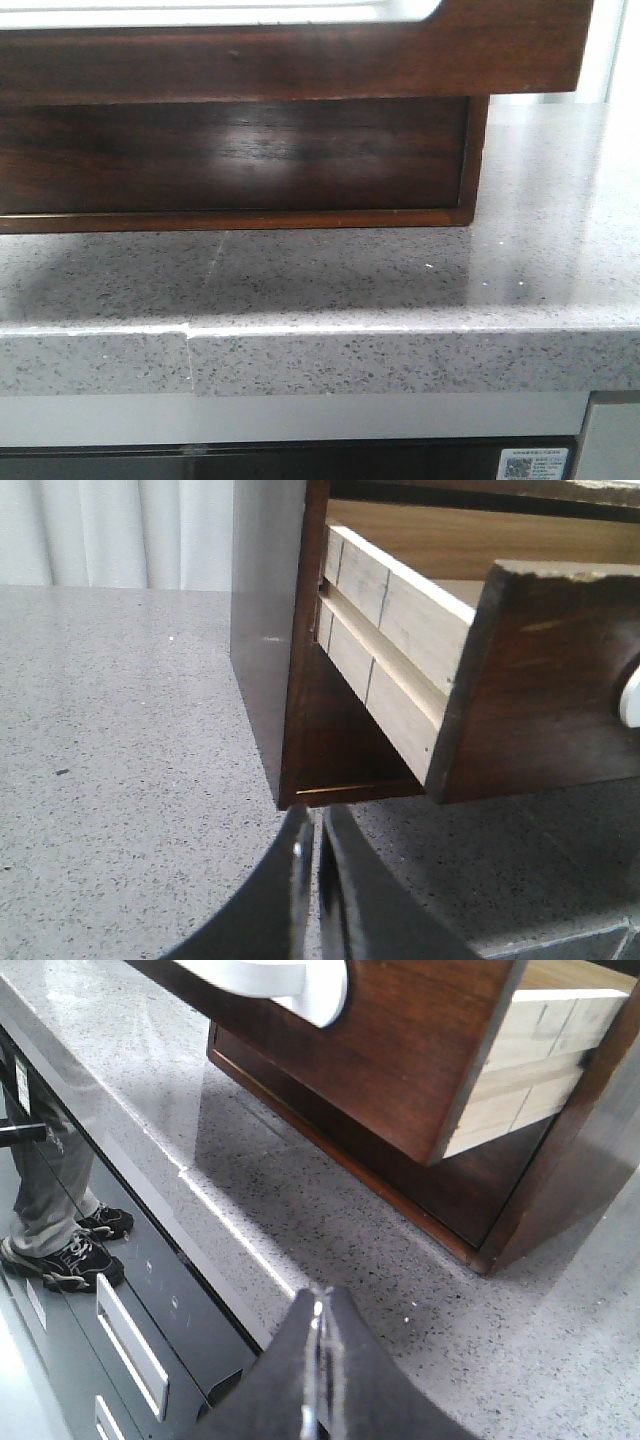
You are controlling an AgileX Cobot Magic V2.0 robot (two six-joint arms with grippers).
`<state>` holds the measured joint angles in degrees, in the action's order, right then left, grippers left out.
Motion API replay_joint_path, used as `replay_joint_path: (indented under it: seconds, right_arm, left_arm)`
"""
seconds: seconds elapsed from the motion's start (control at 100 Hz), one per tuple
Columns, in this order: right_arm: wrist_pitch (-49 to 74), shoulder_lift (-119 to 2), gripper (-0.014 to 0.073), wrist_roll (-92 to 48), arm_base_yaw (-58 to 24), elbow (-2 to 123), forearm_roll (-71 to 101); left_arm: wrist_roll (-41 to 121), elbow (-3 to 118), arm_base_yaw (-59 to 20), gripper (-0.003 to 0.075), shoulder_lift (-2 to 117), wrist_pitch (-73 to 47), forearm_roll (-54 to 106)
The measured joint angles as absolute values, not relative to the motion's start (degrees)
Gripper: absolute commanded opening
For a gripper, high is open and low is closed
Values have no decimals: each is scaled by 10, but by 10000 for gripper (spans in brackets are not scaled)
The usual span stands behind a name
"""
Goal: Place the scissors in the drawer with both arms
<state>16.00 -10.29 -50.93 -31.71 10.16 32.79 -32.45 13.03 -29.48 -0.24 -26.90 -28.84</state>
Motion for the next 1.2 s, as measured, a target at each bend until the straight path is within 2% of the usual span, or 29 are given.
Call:
replay_joint_path:
  seconds: [0.18, 0.44, 0.69, 0.85, 1.0, 1.2]
  right_arm:
    - [160, -103, -61, -509, -317, 102, 328]
    - [160, -103, -61, -509, -317, 102, 328]
    - [160, -103, -61, -509, -317, 102, 328]
    - [160, -102, -61, -509, -317, 102, 328]
    - [160, -102, -61, -509, -317, 102, 328]
    - [160, -101, -61, -509, -317, 102, 328]
  left_arm:
    - [-324, 118, -279, -22, -2, -269, -268]
    - [-277, 87, -189, -22, -2, -244, -179]
    - [-117, 20, -102, -22, -2, -84, -63]
    - [-67, -1, -79, -22, -2, 0, -20]
    - [-59, -1, -77, -22, -2, -8, -16]
    - [-57, -1, -77, -22, -2, -106, -14]
